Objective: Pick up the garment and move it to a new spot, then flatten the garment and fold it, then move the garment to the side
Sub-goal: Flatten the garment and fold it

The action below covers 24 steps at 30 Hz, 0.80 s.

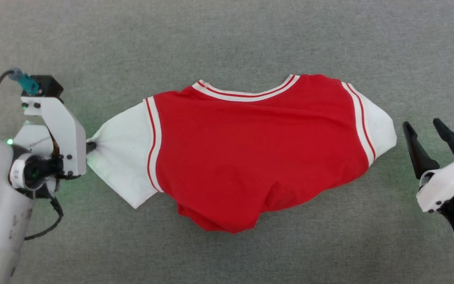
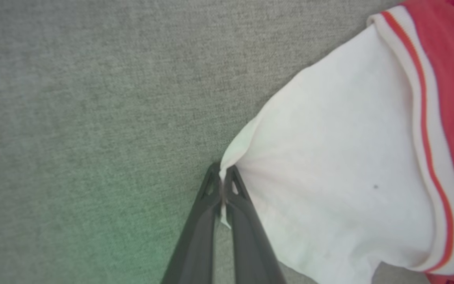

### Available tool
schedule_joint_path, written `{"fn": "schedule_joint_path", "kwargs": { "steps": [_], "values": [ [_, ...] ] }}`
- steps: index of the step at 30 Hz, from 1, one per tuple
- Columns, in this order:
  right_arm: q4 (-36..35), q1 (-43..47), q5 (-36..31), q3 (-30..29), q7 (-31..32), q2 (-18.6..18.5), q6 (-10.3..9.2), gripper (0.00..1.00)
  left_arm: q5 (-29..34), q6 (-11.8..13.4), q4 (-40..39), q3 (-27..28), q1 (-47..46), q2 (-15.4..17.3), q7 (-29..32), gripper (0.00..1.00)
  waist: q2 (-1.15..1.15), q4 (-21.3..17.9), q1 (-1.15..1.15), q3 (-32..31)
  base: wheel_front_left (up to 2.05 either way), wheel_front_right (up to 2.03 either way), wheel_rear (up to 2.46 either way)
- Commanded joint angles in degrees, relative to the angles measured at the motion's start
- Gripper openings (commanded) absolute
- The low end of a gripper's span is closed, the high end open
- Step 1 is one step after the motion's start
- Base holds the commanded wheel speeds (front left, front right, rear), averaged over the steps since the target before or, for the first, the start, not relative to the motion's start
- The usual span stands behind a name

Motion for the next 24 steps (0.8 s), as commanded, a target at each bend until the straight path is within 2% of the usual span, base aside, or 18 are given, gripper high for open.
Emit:
{"fn": "schedule_joint_path", "kwargs": {
  "steps": [1,8,11,13,14,16,19,24],
  "values": [
    [0.7,-1.0,1.0,0.6,1.4,-0.2,-0.10,1.00,-0.5,0.2,1.0,-1.1,1.6,-0.9,0.5,0.00,0.00,0.6,0.00,0.4,0.00,0.00,0.00],
    [6.1,-5.6,5.2,6.0,11.8,-3.9,-0.10,1.00,-0.1,0.2,0.5,-1.7,0.7,-1.7,0.1,0.00,0.00,2.3,0.00,1.3,0.00,0.00,0.00],
    [8.6,-7.4,6.8,7.8,16.3,-4.2,-0.10,1.00,-0.1,0.0,0.6,-1.9,0.4,-2.2,-0.3,0.00,0.00,3.0,0.00,1.5,0.00,0.00,0.00],
    [10.5,-7.9,6.9,8.6,19.3,-4.1,-0.10,0.80,-0.2,0.0,0.9,-2.0,0.1,-2.4,-0.5,0.00,0.00,3.3,0.00,1.6,0.00,0.00,0.00],
    [11.3,-8.3,7.4,9.1,20.7,-3.9,-0.10,0.47,-0.2,-0.1,1.0,-2.1,-0.1,-2.5,-0.5,0.00,0.00,3.5,0.00,1.7,0.00,0.00,0.00],
    [12.7,-8.9,8.9,10.3,23.6,-3.4,-0.07,0.00,-0.2,-0.3,1.3,-2.2,-0.3,-2.8,-0.8,0.00,0.00,3.7,0.00,1.7,0.00,0.00,0.00],
    [13.9,-10.1,10.9,10.8,26.9,-3.6,-0.04,0.00,-0.3,-0.5,1.7,-2.4,-0.5,-3.0,-1.0,0.00,0.00,4.0,0.00,1.5,0.00,0.00,0.00],
    [12.3,-13.5,14.8,8.3,30.8,-4.3,-0.05,0.00,0.3,-0.5,1.4,-2.3,-1.8,-2.7,-1.9,0.00,0.00,4.5,0.00,0.0,0.00,0.00,0.00]
  ]
}}
